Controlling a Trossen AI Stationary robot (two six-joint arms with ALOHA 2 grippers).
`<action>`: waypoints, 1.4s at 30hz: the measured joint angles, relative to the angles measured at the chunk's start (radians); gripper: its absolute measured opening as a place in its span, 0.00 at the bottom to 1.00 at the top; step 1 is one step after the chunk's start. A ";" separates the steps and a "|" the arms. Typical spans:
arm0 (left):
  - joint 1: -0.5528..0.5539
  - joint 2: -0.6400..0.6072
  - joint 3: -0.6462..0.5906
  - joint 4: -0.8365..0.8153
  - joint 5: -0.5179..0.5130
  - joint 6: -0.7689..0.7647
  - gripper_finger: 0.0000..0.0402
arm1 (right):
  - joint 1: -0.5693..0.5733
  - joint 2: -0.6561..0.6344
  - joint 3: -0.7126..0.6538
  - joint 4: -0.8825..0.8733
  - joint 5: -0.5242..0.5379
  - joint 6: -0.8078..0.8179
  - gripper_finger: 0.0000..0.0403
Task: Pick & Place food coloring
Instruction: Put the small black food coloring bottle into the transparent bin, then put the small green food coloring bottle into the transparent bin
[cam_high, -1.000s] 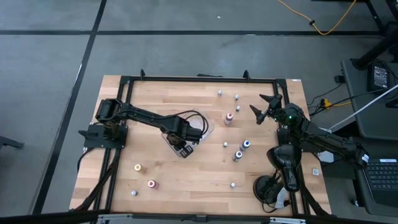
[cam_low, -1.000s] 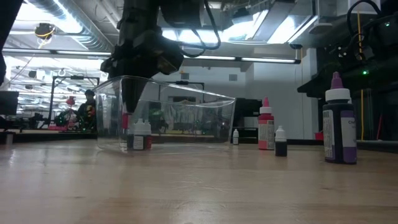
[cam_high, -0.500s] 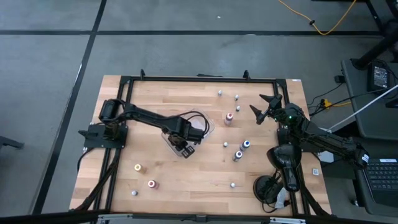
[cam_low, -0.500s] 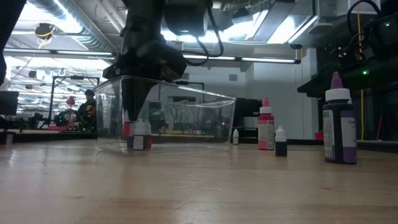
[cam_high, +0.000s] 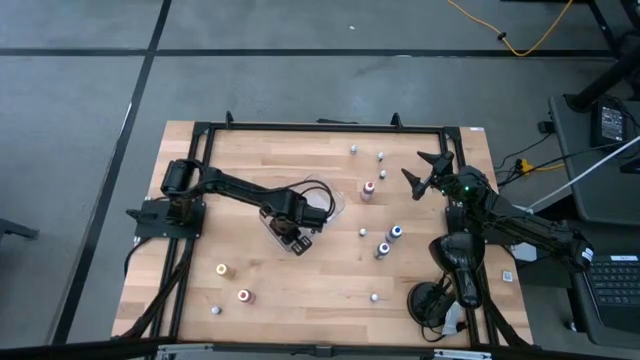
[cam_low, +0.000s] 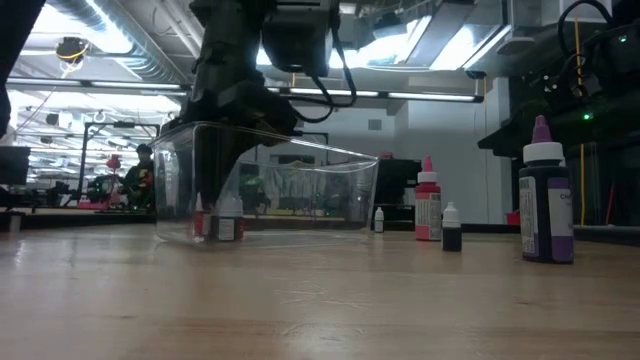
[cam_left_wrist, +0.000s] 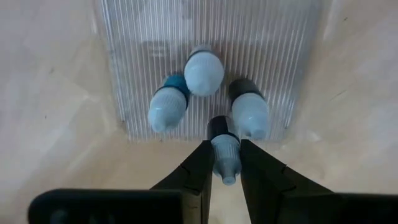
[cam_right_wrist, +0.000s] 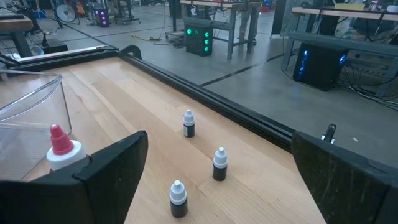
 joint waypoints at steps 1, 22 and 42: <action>0.000 0.000 -0.004 0.000 0.004 0.000 0.16 | 0.000 0.000 0.000 0.000 0.000 0.000 0.98; 0.006 -0.047 0.020 -0.012 -0.008 0.043 0.54 | 0.000 0.000 0.000 0.000 0.000 0.000 0.98; -0.017 -0.230 0.136 -0.194 -0.037 -0.029 0.65 | 0.000 0.000 0.000 0.000 0.000 0.001 0.98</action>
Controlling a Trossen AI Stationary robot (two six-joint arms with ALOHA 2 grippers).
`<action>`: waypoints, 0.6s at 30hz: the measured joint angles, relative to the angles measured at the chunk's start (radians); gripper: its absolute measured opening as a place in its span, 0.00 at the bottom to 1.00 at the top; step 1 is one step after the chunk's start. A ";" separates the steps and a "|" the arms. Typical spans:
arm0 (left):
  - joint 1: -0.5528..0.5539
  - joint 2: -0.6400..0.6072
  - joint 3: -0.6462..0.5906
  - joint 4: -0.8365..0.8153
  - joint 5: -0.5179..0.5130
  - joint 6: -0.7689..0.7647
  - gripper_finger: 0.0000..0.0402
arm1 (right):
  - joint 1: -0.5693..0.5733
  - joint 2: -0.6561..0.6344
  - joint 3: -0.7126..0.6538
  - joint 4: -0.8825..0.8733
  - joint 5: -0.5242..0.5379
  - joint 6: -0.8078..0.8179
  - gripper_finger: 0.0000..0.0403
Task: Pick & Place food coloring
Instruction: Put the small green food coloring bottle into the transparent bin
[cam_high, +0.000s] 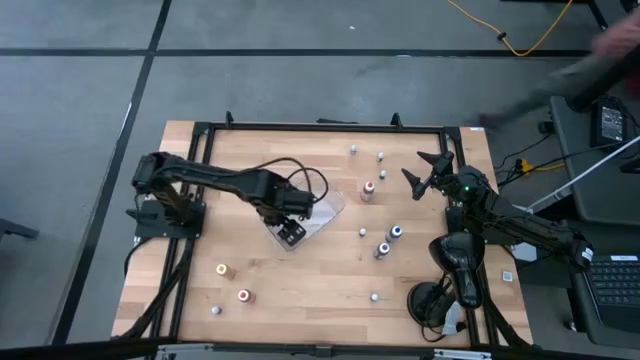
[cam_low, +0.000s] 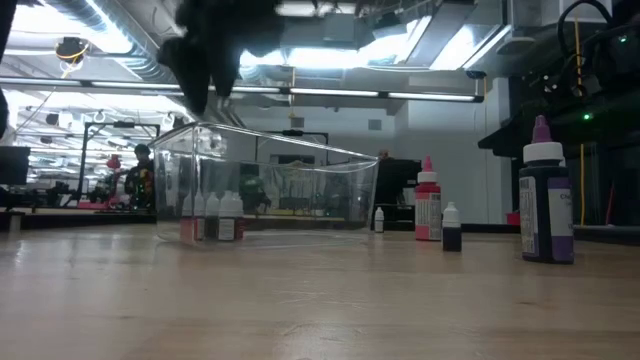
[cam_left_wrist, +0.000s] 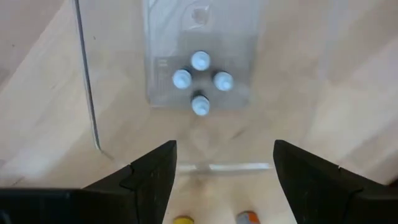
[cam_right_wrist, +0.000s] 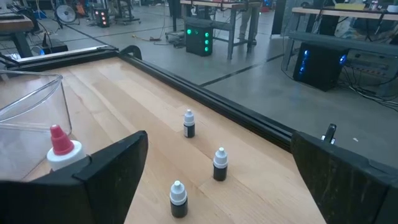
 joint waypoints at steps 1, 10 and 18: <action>-0.011 -0.017 0.000 0.000 -0.001 -0.009 0.65 | 0.000 0.000 0.000 0.000 0.000 0.000 0.98; -0.163 -0.126 0.001 -0.074 0.005 -0.148 0.65 | 0.000 0.000 0.000 0.000 0.000 0.001 0.98; -0.391 -0.169 0.000 -0.179 0.044 -0.340 0.64 | 0.000 0.000 0.000 0.000 0.000 0.000 0.98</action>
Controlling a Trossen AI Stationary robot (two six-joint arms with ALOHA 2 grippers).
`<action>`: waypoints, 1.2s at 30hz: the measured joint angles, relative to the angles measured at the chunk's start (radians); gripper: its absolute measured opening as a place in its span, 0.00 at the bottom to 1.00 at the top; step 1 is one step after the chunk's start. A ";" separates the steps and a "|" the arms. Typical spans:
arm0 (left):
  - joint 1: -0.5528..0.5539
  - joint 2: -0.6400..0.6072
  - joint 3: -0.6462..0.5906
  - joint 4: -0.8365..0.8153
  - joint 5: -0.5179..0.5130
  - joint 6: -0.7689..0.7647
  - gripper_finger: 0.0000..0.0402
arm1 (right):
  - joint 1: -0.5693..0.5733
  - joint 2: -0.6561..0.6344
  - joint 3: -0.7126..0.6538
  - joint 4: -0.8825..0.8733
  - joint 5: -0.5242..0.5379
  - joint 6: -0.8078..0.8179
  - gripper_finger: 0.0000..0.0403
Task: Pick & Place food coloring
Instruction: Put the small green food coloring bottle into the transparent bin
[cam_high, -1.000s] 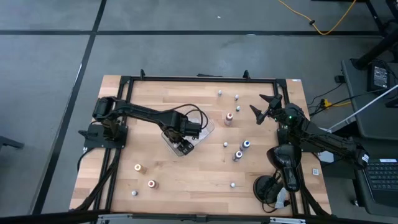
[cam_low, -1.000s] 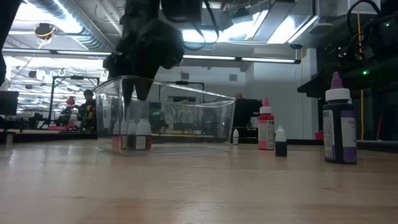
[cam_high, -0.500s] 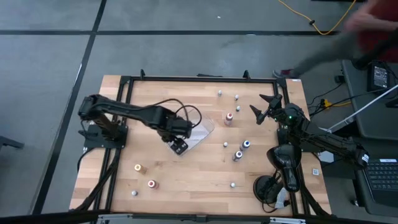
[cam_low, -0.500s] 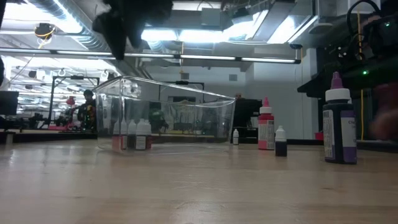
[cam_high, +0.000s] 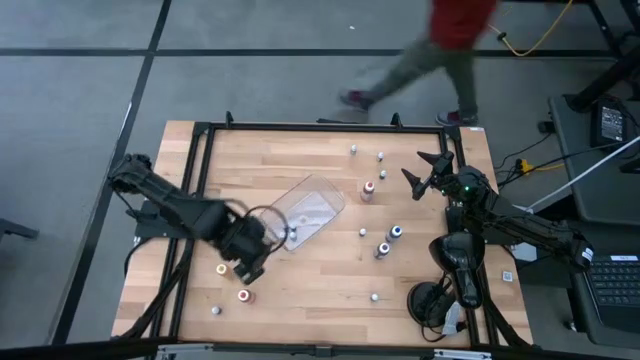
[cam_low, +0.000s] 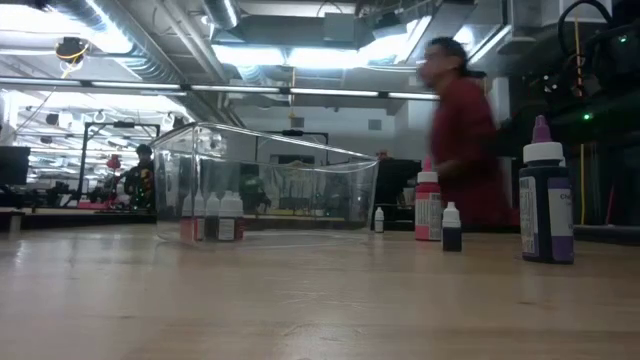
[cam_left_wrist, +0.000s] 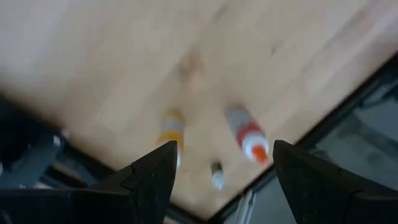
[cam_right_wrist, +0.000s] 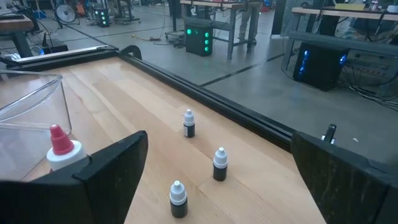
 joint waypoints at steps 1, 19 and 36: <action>-0.032 0.000 0.000 -0.006 0.002 -0.023 0.64 | 0.000 0.000 0.000 0.000 0.000 0.001 0.98; -0.467 0.020 -0.168 0.213 -0.006 -0.546 0.64 | 0.000 0.000 0.000 0.000 0.000 0.000 0.98; -0.497 0.143 -0.398 0.535 0.016 -0.567 0.64 | 0.000 0.000 0.000 0.000 0.000 0.000 0.98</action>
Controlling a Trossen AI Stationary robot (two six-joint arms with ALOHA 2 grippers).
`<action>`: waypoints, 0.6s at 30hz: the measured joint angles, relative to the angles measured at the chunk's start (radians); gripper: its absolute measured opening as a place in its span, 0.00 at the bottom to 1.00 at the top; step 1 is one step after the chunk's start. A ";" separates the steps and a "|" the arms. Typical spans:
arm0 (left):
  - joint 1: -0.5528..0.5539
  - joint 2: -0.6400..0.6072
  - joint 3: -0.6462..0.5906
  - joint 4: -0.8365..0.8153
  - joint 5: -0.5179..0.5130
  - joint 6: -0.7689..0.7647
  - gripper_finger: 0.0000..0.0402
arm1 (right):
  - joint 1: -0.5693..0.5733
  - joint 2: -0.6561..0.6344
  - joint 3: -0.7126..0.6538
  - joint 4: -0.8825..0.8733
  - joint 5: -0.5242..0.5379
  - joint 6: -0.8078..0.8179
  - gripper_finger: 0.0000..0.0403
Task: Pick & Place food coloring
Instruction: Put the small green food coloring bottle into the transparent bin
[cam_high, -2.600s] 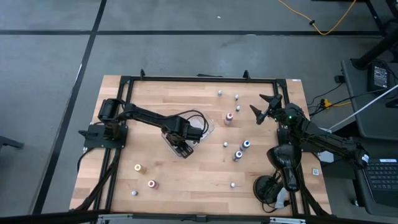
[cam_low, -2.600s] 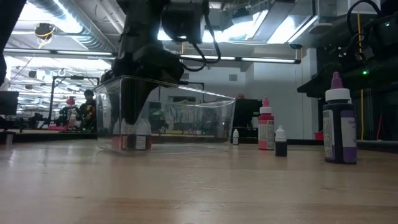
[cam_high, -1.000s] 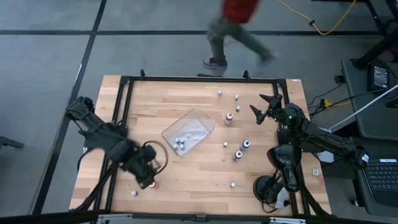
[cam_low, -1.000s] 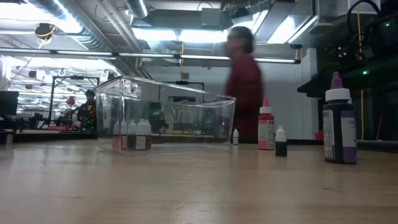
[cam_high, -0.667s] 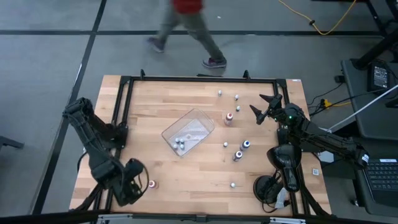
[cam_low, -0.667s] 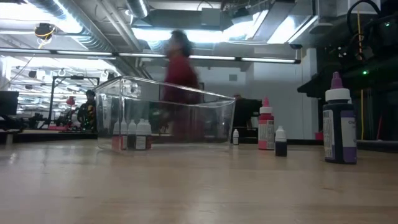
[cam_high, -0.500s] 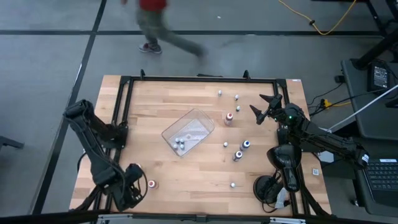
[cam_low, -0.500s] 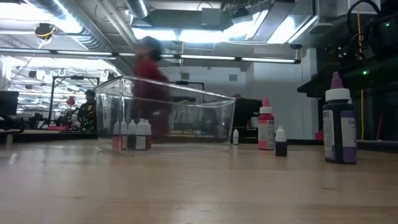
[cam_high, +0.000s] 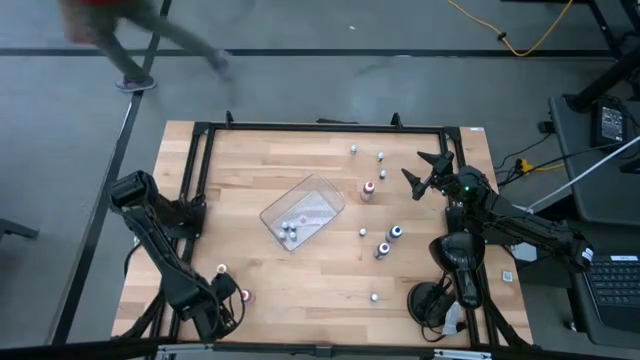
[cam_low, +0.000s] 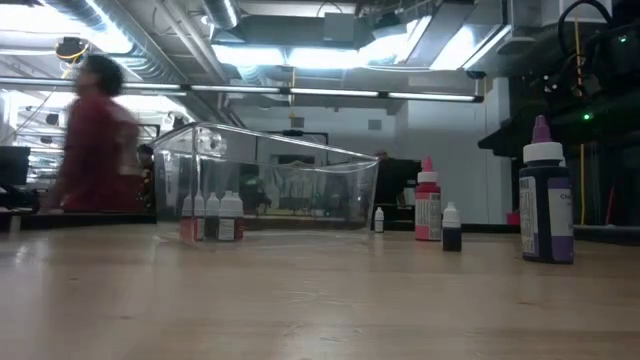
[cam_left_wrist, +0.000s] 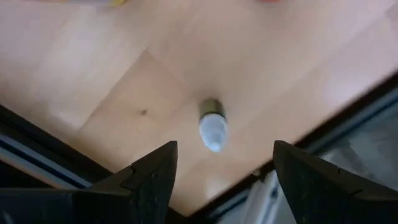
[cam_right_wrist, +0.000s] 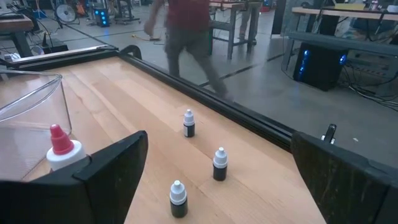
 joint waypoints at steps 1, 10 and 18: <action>-0.003 0.006 -0.006 0.000 -0.002 0.000 0.64 | 0.000 0.000 0.000 0.000 0.000 0.001 0.98; -0.007 0.046 -0.037 0.018 0.006 0.038 0.63 | 0.000 0.000 0.000 0.000 0.000 0.000 0.98; -0.005 0.046 -0.037 0.021 0.030 0.045 0.57 | 0.000 0.000 0.000 0.000 0.000 0.002 0.98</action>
